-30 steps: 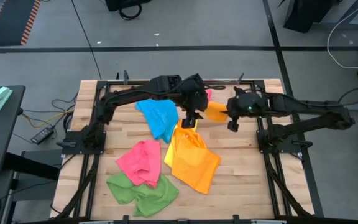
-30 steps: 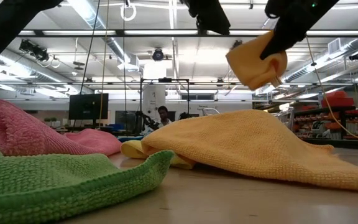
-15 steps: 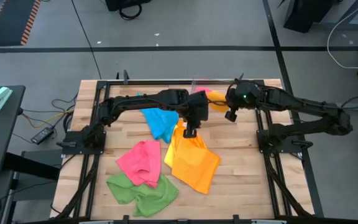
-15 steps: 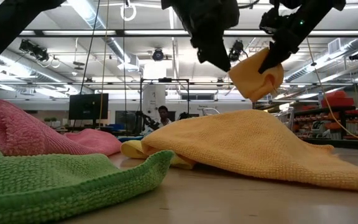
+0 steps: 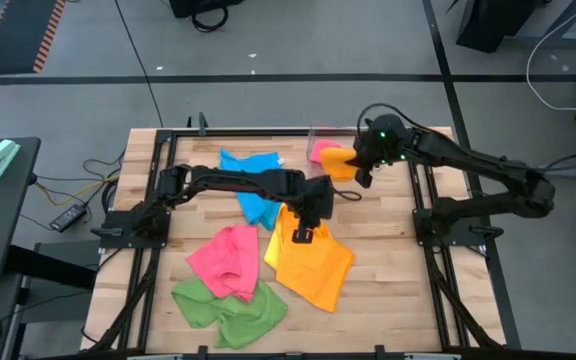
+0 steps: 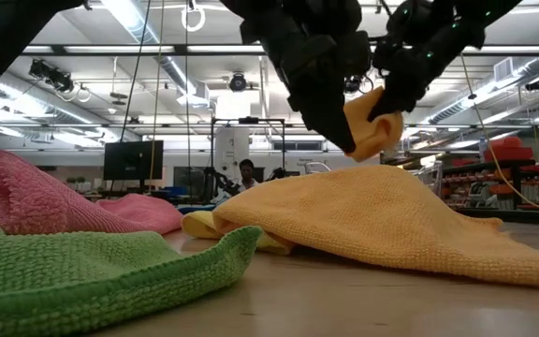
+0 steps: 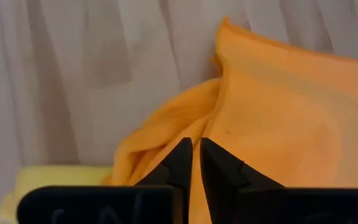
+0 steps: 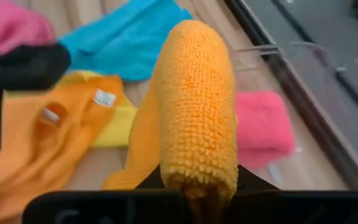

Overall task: Fold microfiber towels
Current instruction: Stack the folded right orange microfiber cloth on top of the folded pink microfiber cloth

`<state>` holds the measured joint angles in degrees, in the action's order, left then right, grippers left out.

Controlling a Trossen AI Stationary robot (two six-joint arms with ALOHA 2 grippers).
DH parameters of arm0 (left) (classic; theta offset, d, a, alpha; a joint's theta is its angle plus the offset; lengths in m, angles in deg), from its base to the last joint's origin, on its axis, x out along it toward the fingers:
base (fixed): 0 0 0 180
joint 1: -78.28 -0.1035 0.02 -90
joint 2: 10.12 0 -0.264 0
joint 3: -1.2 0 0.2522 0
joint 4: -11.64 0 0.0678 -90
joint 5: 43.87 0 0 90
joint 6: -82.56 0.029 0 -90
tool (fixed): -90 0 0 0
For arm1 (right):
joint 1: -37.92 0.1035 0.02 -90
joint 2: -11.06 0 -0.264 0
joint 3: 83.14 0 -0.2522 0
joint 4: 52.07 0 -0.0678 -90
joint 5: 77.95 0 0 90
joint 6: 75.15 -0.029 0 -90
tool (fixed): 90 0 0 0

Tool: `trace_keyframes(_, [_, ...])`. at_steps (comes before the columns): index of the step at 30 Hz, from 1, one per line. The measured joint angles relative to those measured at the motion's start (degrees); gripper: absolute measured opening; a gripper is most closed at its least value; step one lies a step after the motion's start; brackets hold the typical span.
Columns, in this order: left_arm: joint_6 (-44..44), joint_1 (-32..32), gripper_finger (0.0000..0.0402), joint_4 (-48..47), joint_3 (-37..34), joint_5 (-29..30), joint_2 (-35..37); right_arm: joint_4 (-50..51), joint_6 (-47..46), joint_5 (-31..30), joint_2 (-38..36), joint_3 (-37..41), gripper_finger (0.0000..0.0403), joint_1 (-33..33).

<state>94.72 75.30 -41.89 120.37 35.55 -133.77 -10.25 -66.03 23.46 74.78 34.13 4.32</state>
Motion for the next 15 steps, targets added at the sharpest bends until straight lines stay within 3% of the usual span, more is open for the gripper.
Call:
trace_keyframes(9, [-0.73, 0.87, 0.0011, 15.81, -14.60, 0.04, 8.71, -9.60, -7.50, 19.32, 7.24, -0.05, 0.0028, -10.13])
trace_keyframes(15, [-1.21, 0.89, 0.0018, 24.42, -24.93, 0.38, 16.82, -14.35, -13.70, 24.05, 10.69, -0.09, 0.0028, -13.84])
